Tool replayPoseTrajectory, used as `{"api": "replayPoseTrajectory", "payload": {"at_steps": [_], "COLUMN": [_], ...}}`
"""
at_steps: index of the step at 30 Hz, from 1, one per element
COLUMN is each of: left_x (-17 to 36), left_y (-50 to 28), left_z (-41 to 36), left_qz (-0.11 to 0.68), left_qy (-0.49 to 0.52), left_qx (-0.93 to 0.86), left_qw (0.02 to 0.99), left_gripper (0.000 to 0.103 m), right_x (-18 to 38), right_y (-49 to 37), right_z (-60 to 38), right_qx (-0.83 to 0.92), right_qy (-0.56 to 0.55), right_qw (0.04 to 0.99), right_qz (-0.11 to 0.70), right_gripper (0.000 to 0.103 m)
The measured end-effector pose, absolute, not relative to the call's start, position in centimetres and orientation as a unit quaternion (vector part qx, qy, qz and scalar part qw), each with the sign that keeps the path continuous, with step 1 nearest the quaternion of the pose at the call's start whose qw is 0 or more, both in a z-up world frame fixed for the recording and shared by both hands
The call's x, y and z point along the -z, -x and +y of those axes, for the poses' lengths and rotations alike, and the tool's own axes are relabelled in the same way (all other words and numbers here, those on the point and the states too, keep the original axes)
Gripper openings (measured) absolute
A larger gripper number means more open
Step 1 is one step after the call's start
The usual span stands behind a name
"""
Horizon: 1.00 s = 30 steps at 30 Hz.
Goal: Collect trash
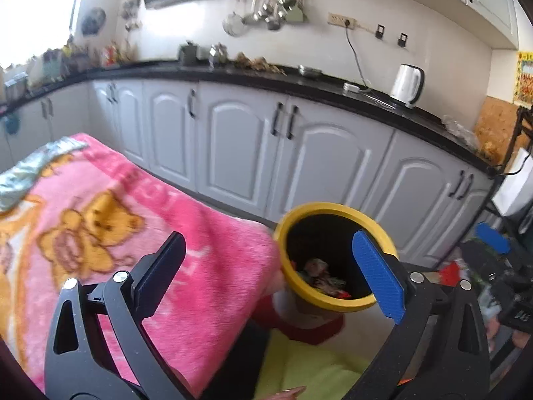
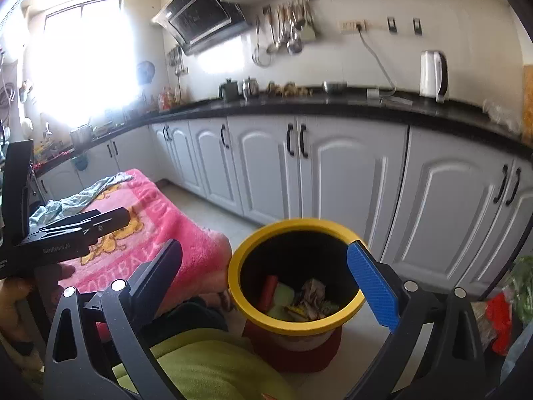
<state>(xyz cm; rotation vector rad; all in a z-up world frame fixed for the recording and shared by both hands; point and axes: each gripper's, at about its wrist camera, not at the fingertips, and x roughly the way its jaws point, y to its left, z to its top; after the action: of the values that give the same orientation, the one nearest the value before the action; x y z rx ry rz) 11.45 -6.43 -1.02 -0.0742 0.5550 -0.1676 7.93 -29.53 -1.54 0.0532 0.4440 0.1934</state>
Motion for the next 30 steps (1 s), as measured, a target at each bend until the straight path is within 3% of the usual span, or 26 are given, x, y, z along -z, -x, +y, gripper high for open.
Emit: {"api": "replayPoseTrajectory", "payload": {"at_steps": [14, 30], "left_x": [0.3, 0.4], "left_y": [-5.5, -4.4], "left_z": [-4.0, -3.9], "left_qz": [0.175, 0.154], "left_qy": [0.04, 0.049], "left_qx": [0.053, 0.064], "left_qw": [0.982, 0.985], "left_gripper": [0.092, 0.092], "right_x": [1.9, 2.8], "right_y": [-2.9, -3.1], "right_z": [-27.4, -27.0], "right_qx": [-0.041, -0.046], "right_qy": [0.013, 0.013], "right_qw": [0.991, 0.99], "right_qz": [0.123, 0.131], "right_gripper": [0.097, 0.097]}}
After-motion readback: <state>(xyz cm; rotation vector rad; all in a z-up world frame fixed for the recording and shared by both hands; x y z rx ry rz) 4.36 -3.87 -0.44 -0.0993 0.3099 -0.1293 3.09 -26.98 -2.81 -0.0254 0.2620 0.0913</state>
